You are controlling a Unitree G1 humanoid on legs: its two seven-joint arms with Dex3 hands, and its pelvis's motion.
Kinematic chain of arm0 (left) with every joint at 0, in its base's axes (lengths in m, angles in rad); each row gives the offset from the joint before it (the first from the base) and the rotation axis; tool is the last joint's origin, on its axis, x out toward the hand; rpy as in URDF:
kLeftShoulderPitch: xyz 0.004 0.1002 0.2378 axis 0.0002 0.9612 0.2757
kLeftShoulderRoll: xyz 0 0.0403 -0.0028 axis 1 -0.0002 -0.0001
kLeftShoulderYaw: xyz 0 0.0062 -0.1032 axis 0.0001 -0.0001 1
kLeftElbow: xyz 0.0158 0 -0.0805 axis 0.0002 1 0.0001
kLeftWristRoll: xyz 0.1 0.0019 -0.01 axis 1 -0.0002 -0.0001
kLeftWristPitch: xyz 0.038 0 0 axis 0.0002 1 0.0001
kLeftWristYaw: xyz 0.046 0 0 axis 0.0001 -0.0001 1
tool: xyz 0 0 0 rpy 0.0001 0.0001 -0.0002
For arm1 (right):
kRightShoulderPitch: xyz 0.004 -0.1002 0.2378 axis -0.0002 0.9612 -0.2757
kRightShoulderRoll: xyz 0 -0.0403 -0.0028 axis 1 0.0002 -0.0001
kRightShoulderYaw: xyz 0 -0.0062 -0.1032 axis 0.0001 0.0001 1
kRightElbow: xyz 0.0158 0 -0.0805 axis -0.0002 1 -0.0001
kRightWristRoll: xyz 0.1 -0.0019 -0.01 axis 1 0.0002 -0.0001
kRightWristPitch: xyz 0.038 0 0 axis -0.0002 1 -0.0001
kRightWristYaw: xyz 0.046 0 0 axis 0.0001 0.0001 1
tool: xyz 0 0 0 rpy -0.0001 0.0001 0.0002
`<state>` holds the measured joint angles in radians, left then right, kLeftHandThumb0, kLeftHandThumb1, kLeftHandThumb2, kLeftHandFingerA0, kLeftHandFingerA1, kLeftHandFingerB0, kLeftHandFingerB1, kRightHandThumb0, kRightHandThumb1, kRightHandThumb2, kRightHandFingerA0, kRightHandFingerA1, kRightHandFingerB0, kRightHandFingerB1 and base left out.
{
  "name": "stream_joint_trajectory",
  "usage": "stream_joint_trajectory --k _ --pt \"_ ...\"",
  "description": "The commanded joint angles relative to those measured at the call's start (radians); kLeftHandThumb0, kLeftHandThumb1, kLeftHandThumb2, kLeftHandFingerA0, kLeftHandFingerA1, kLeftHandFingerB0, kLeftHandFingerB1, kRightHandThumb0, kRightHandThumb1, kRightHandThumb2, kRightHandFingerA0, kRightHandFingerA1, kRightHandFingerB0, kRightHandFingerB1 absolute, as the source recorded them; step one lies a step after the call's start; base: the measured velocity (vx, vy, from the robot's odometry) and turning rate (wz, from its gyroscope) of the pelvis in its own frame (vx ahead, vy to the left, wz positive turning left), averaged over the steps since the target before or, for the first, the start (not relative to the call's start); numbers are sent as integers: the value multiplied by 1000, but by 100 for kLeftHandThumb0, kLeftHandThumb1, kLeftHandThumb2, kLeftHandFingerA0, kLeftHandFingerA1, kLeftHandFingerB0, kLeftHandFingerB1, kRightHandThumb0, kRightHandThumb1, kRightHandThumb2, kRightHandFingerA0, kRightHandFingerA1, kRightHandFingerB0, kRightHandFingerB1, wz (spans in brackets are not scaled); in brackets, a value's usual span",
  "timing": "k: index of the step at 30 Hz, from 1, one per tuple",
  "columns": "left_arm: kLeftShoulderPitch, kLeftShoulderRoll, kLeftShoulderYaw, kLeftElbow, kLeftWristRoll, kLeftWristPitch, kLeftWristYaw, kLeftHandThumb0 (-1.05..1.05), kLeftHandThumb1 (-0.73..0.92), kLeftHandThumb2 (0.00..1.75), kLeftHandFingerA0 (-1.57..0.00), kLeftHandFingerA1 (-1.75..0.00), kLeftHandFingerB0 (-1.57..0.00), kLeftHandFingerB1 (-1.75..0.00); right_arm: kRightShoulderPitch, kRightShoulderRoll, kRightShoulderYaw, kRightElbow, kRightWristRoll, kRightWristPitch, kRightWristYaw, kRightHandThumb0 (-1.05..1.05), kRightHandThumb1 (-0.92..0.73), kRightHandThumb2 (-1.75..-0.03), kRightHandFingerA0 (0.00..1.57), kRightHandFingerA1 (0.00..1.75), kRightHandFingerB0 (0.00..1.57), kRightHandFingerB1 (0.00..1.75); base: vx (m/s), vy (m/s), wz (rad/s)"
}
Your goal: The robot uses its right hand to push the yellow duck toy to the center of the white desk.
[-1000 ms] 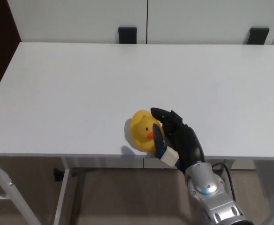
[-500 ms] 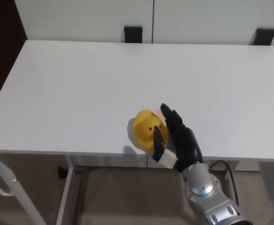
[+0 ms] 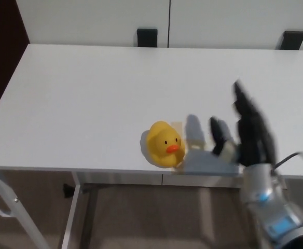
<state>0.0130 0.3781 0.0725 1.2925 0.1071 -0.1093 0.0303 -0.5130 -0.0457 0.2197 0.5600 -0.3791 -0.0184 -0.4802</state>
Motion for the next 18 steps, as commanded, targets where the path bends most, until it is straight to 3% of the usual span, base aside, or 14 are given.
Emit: stream_joint_trajectory --k 1,6,8,9,11,12,13,16,17,18 --pt "15 1 14 4 -8 -46 6 -9 68 72 -88 -72 -86 -62 182 -246 -119 -374 -110 -30 15 -103 -92 -92 0 0 0 0 0 0 0" --pt "14 -1 17 2 -10 -44 9 -9 68 74 -89 -71 -86 -62 278 -349 -227 -490 -50 -52 84 -104 -92 -98 0 0 0 0 0 0 0" --pt "16 2 23 1 -14 -49 9 -10 67 72 -90 -72 -89 -65 401 -455 -401 -502 40 -117 124 -98 -92 -97 0 0 0 0 0 0 0" --pt "16 5 29 2 -18 -47 10 -11 68 72 -90 -74 -89 -65 461 -497 -491 -489 90 -136 147 -99 -92 -83 0 0 0 0 0 0 0" --pt "15 7 35 4 -22 -43 11 -11 68 72 -90 -74 -89 -65 515 -529 -572 -477 137 -144 173 -99 -92 -83 0 0 0 0 0 0 0" --pt "14 8 36 6 -21 -39 15 -13 69 65 -90 -71 -89 -62 552 -563 -625 -391 143 -184 146 -105 -85 -123 0 33 0 28 0 0 0" --pt "13 9 36 7 -19 -37 17 -13 69 65 -90 -71 -89 -62 575 -586 -658 -330 142 -214 124 -105 -85 -123 0 33 0 28 0 0 0" --pt "13 14 36 5 -17 -33 17 -11 68 67 -90 -72 -88 -63 616 -608 -723 -221 176 -260 115 -105 -83 -116 0 32 0 28 0 0 0" --pt "11 16 34 5 -15 -29 15 -9 66 69 -90 -70 -92 -62 622 -618 -755 -67 228 -319 133 -63 -72 -80 0 39 0 15 0 0 0" --pt "11 16 34 5 -15 -29 15 -9 66 69 -90 -70 -92 -62 622 -618 -755 -67 228 -319 133 -63 -72 -80 0 39 0 15 0 0 0"
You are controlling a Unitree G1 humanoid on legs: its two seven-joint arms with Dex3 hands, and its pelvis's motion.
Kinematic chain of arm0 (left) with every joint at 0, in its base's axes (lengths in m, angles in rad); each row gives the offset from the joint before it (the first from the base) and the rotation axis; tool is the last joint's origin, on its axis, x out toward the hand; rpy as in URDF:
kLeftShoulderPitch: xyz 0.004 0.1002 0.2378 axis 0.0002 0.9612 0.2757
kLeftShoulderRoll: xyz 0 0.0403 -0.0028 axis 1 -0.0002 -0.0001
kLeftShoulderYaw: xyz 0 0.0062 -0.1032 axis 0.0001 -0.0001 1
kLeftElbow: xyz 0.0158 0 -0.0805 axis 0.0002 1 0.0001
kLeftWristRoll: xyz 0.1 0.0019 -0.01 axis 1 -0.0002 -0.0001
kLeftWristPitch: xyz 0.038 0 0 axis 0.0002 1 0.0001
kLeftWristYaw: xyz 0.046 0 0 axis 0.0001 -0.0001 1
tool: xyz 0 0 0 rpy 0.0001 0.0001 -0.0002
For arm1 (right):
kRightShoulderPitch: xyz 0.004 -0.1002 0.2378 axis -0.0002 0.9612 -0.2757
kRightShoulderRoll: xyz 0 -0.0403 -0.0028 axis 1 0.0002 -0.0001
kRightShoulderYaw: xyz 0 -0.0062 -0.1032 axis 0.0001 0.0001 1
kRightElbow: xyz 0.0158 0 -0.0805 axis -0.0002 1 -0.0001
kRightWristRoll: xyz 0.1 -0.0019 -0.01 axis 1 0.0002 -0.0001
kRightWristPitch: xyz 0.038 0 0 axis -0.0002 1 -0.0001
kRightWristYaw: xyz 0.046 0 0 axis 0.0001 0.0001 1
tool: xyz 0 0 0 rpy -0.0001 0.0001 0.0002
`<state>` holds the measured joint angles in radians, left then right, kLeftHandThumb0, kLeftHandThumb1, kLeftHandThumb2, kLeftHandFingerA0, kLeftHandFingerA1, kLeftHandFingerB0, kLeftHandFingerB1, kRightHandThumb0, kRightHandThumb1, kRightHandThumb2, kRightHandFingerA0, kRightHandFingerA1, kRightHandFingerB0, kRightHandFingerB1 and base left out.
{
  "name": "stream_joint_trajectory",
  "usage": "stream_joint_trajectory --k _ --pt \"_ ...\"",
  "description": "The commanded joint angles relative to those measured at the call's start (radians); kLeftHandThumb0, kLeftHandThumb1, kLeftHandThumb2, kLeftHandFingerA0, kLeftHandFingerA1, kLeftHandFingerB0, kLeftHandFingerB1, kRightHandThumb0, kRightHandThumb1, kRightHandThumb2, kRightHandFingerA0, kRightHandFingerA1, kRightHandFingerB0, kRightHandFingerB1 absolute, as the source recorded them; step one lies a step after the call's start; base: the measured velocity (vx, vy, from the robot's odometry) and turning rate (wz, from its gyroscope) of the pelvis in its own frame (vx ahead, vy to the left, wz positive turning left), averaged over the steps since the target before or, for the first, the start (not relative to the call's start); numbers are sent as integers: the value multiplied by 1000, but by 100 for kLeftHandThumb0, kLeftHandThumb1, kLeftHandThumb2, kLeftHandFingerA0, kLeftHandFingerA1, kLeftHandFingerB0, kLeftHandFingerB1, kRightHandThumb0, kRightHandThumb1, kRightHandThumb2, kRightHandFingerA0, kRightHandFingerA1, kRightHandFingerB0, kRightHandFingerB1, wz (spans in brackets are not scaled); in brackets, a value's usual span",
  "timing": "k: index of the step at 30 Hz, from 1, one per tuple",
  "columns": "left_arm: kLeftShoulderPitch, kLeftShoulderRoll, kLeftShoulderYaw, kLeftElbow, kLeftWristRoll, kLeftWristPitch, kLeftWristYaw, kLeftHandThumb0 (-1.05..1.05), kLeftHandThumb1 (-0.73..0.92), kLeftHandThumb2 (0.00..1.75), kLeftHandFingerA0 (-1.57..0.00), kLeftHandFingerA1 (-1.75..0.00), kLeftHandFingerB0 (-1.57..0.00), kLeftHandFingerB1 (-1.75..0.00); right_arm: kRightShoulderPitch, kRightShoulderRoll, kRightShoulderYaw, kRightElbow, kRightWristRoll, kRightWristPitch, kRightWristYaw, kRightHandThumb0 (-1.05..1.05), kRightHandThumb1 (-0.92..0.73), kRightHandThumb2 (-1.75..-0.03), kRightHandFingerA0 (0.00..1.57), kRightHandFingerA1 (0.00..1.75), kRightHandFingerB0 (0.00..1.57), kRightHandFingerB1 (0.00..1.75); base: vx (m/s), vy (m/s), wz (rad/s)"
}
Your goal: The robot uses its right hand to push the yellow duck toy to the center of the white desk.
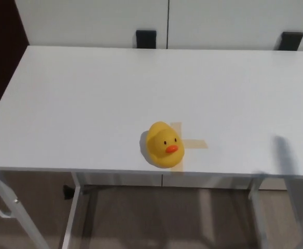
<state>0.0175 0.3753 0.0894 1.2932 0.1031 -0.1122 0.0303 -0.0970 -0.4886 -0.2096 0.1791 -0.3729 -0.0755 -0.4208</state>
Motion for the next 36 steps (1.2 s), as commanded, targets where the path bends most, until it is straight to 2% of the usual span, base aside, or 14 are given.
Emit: stream_joint_trajectory --k 1,2,5,6,7,9,10,13,14,19,22,24,25,36 --pt "5 19 16 5 -8 -23 14 -9 66 69 -90 -70 -92 -62 209 -183 -350 428 257 -307 89 -63 -72 -80 0 39 0 15 0 0 0" --pt "10 23 11 4 -3 -28 12 -9 65 70 -89 -71 -89 -66 220 -188 -354 661 253 -315 34 -36 -62 -88 40 74 1 44 0 0 0" --pt "12 24 10 4 -1 -31 11 -9 65 70 -89 -71 -89 -66 220 -189 -350 726 235 -310 8 -36 -62 -88 40 74 1 44 0 0 0" --pt "10 24 9 4 -1 -31 11 -8 65 71 -88 -67 -92 -64 232 -178 -343 752 227 -331 -8 -27 -47 -117 33 79 7 60 0 0 0" --pt "7 25 10 5 -1 -27 12 -14 67 62 -90 -73 -90 -62 265 -144 -340 786 244 -352 32 -12 -21 -132 75 63 42 56 0 0 0" --pt "5 26 10 6 -1 -25 12 -14 67 62 -90 -73 -90 -62 287 -119 -338 813 256 -368 64 -12 -21 -132 75 63 42 56 0 0 0" --pt "3 26 11 5 -2 -24 12 -10 65 71 -87 -69 -93 -65 303 -101 -325 848 255 -382 87 -11 -20 -134 88 61 58 59 0 0 0" --pt "3 26 12 4 -3 -23 12 -10 65 71 -87 -69 -93 -65 306 -94 -308 898 246 -403 103 -11 -20 -134 88 61 58 59 0 0 2" --pt "4 30 15 1 -6 -23 8 -8 65 74 -88 -69 -94 -67 302 -89 -305 909 258 -395 152 -10 -21 -124 101 59 82 58 0 0 0" --pt "5 39 11 0 -2 -27 6 -10 65 72 -86 -65 -89 -63 284 -91 -282 950 273 -351 302 -8 -15 -134 105 57 88 59 0 0 0" --pt "6 36 9 2 3 -28 11 -8 64 75 -87 -68 -93 -65 274 -113 -250 986 270 -307 409 -11 -24 -117 99 56 86 60 0 0 0" --pt "6 35 9 2 2 -28 10 -8 64 75 -87 -68 -93 -65 271 -120 -241 998 263 -299 422 -11 -24 -117 99 56 86 60 0 0 0" --pt "4 35 10 4 2 -28 9 -9 65 71 -89 -70 -90 -63 268 -125 -235 1006 261 -296 428 -10 -19 -126 100 56 85 61 0 0 0" --pt "-5 32 31 0 -19 -17 3 -12 65 74 -85 -64 -91 -65 261 -132 -204 1029 272 -272 477 -12 -25 -121 100 57 83 60 0 0 0"
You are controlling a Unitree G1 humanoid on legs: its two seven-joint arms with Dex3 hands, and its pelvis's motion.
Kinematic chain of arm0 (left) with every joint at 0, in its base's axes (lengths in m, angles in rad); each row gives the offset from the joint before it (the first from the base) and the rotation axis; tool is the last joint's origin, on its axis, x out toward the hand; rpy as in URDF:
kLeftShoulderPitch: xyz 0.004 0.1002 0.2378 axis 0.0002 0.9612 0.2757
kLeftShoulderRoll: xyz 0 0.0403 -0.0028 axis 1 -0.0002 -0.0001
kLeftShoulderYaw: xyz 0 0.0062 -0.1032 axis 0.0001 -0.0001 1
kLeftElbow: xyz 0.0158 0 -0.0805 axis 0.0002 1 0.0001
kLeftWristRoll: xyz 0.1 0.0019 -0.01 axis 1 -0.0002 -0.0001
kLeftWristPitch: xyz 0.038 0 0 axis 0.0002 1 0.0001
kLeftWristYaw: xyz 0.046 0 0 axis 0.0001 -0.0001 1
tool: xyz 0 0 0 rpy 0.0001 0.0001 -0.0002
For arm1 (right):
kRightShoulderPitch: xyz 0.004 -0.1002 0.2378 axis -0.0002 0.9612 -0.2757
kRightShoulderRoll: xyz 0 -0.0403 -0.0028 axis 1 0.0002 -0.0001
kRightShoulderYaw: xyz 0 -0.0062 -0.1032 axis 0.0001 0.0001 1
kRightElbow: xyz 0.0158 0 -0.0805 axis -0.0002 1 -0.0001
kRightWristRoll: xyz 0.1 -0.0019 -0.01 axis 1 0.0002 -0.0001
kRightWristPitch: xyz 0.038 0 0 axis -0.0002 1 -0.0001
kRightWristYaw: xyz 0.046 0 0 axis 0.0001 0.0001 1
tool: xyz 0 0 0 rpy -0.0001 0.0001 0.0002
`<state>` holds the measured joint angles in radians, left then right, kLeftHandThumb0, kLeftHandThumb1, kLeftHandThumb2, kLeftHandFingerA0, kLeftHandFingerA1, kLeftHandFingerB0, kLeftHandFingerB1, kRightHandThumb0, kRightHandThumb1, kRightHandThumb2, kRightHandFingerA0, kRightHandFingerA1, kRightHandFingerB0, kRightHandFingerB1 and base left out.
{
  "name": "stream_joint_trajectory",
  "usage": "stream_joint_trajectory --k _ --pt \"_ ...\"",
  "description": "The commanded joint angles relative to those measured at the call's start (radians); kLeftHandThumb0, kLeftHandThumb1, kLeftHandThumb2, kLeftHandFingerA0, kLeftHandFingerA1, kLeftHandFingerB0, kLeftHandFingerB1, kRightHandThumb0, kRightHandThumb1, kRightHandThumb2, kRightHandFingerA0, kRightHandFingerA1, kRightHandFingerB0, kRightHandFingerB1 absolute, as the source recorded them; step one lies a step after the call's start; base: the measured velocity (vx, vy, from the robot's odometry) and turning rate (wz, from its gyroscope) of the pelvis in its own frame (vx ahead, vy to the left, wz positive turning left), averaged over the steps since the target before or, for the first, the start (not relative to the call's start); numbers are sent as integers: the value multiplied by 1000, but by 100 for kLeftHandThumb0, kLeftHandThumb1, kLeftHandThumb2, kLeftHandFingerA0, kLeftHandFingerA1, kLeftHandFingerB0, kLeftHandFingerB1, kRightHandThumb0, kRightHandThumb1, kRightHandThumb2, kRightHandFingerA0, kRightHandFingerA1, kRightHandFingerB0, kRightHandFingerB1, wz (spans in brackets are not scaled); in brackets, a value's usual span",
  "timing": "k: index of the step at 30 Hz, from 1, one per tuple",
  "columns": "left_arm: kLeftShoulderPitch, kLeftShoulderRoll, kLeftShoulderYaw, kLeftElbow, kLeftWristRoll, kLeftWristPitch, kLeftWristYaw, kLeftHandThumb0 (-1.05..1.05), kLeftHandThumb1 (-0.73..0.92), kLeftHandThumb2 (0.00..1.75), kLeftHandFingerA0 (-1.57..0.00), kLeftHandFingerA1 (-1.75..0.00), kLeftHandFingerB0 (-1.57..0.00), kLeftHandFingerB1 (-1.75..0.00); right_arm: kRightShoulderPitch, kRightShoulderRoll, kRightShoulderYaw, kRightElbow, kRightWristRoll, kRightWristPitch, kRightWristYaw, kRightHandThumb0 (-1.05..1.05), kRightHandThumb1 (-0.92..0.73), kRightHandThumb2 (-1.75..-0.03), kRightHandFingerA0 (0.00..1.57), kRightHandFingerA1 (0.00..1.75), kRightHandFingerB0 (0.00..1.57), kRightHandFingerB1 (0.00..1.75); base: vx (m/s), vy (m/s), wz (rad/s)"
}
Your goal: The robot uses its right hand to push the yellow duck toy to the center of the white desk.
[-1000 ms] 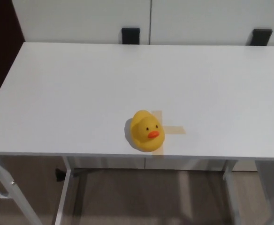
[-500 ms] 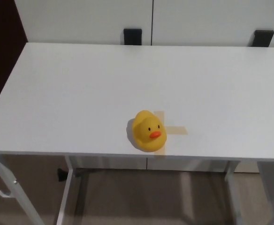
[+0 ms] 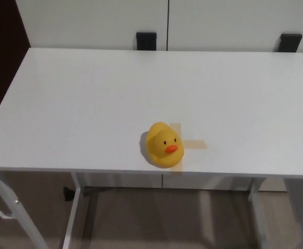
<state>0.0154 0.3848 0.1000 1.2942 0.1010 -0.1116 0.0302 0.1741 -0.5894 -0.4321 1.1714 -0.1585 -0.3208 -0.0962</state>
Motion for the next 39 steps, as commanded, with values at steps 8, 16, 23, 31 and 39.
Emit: stream_joint_trajectory --k 8,16,23,31,39 --pt "-7 26 12 7 -1 -28 2 -12 65 70 -86 -68 -90 -63 -36 -41 56 57 61 -30 156 -13 -27 -118 95 57 73 58 0 0 0" --pt "-6 23 12 1 -4 -21 1 -10 65 77 -86 -67 -90 -62 -36 -43 59 64 83 -35 168 -12 -27 -117 96 56 77 59 0 0 0" --pt "-1 28 9 2 0 -27 4 -13 67 73 -87 -70 -88 -61 -45 -33 34 72 124 -29 177 -23 -38 -100 88 60 49 62 0 0 0" --pt "0 35 22 -1 -13 -30 -1 -12 61 75 -84 -70 -92 -68 -48 -25 21 70 147 -34 180 -23 -37 -95 92 59 52 62 0 0 0" --pt "-5 37 24 2 -6 -29 4 -13 65 71 -88 -74 -90 -64 -71 -26 38 76 146 -53 165 -15 -26 -111 93 60 76 55 0 0 0"
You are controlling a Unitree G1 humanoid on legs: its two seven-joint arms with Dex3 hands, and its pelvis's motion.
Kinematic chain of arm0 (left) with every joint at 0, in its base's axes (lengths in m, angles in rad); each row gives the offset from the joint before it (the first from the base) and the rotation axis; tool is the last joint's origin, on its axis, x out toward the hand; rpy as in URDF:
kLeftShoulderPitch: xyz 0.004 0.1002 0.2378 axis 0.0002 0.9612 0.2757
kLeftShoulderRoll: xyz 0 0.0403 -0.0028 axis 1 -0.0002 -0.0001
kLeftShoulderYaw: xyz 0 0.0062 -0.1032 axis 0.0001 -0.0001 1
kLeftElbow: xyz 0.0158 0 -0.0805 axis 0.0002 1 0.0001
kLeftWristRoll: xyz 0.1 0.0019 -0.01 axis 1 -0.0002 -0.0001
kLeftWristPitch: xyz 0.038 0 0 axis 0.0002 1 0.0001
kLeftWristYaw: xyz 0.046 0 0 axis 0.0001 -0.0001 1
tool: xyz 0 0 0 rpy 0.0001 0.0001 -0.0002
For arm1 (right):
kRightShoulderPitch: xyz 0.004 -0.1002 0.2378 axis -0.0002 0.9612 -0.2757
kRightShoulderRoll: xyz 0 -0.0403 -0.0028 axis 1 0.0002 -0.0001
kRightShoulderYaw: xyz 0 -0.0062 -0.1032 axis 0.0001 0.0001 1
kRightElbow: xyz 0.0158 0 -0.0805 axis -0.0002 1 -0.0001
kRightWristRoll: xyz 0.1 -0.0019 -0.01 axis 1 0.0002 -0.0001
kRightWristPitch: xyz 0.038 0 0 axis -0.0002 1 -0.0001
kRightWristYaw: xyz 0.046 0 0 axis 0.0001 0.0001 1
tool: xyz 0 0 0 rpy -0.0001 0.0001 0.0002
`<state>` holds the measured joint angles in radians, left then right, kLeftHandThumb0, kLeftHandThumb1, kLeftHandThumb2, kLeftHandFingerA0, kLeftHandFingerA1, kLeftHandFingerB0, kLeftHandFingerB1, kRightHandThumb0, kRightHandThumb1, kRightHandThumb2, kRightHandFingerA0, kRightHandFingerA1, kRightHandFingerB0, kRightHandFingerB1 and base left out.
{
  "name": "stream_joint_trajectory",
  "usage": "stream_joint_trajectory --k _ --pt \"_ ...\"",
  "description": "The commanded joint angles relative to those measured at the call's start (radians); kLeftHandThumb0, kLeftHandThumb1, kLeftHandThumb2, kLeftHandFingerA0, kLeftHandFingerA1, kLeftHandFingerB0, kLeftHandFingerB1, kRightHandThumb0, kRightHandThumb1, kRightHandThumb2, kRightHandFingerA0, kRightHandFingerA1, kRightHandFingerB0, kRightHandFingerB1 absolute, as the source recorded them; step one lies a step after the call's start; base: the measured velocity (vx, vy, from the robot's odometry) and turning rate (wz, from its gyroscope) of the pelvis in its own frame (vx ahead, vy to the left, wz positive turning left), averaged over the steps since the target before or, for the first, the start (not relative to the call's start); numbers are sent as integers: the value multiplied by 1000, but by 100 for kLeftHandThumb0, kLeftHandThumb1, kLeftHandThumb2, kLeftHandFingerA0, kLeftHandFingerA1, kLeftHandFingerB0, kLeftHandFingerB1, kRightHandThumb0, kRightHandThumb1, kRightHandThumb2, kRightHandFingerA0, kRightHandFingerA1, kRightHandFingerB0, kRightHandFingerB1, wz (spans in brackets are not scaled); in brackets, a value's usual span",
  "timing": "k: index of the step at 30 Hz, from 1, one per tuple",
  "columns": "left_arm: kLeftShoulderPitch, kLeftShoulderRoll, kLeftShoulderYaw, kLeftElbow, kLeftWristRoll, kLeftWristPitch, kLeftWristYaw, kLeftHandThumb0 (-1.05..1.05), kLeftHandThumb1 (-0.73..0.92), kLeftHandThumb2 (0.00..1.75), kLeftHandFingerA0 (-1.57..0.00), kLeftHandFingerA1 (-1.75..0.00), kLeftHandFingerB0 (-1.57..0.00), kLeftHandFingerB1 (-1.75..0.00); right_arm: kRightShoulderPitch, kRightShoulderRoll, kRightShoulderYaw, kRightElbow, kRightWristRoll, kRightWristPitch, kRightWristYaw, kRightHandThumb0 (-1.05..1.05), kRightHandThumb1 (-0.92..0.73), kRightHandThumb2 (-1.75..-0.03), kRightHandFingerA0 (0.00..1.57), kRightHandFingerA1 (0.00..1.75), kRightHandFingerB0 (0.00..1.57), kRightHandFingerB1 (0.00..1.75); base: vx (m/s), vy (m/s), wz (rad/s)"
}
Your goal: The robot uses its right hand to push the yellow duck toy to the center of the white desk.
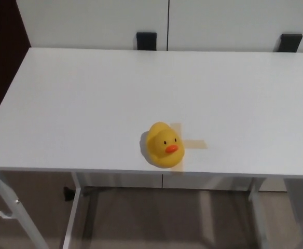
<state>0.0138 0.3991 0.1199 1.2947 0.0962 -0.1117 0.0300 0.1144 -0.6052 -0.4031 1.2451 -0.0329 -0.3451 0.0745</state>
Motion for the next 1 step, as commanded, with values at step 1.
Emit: stream_joint_trajectory --k 1 --pt "-4 23 4 2 -1 -29 4 -13 65 71 -88 -74 -90 -64 -11 -10 9 2 20 -29 -6 -15 -26 -111 93 60 76 55 0 0 0"
